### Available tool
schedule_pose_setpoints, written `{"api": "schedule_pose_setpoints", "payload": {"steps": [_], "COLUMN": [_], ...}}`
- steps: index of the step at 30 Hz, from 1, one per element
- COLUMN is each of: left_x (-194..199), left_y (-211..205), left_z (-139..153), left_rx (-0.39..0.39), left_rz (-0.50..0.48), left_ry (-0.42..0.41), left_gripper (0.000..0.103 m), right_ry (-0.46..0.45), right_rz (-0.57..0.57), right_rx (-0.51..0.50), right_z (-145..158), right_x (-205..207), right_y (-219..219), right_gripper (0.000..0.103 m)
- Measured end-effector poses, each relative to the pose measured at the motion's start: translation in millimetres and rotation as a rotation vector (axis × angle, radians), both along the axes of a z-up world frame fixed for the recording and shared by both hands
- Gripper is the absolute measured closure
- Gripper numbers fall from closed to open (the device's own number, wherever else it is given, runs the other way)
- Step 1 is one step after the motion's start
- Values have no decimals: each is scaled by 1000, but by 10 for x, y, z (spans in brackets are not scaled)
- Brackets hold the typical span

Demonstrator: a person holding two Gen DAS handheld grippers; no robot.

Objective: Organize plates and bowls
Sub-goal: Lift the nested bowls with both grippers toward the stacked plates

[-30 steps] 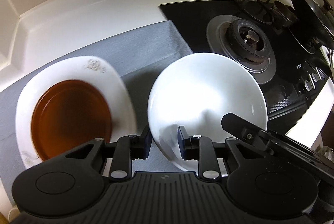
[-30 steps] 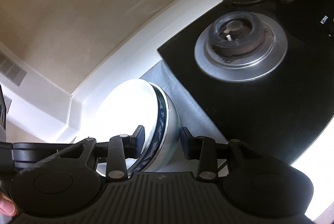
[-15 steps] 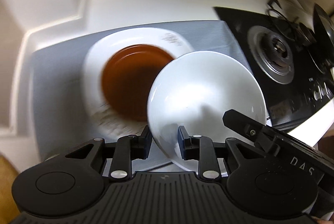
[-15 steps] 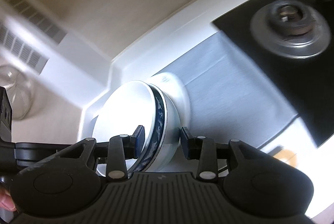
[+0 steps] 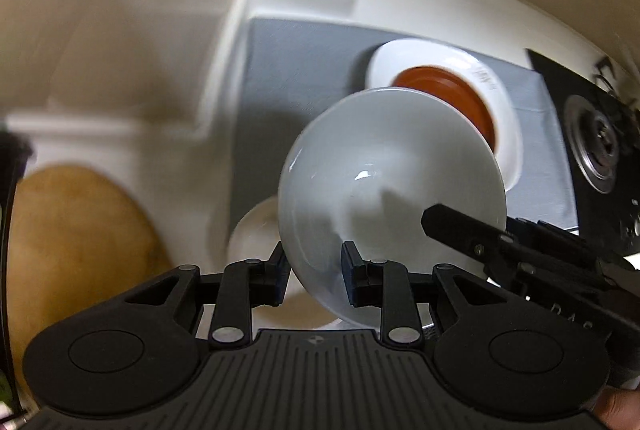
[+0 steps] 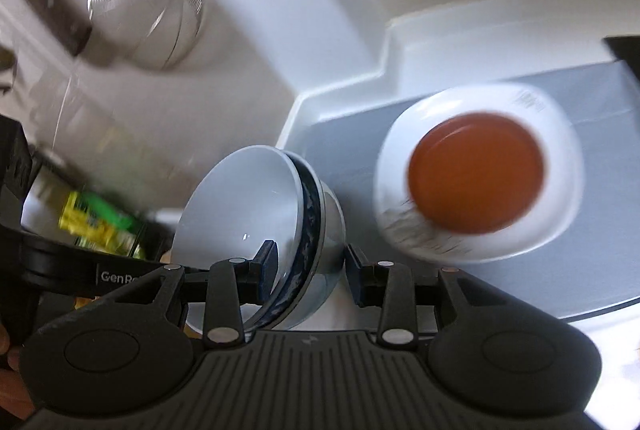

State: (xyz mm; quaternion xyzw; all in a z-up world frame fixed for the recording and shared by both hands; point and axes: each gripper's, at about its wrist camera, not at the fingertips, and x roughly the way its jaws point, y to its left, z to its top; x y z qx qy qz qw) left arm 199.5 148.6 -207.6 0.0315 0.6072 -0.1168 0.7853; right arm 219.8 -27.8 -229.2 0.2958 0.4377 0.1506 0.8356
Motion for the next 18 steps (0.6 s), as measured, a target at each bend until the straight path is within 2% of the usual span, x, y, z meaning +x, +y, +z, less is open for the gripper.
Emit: {"api": "schedule_pose_setpoints", "payload": {"steps": [5,9,13,15,18], "left_x": [-22,-41,-5,9,15], "left_y": [248,339,410,434,449], "left_z": [-253,-441,-594,-631,-638], "left_rx": [11,23,-1,-11,-22], "left_rz": [42,53,75,72,61], "left_ry": [68,106,138,133,128], "left_gripper": [73,73,73,73,75], "right_ry": [66,85,71,56,22], "right_rz": [82,164,228,283,310], "right_rx": [-21,-79,-153,-174,-210], "right_z": [-251,-388,-437,-404,-336], "right_x": [50,28,27,42,63], "right_y": [291,478,601,645,628], "right_gripper": [63,63,62,52,49]}}
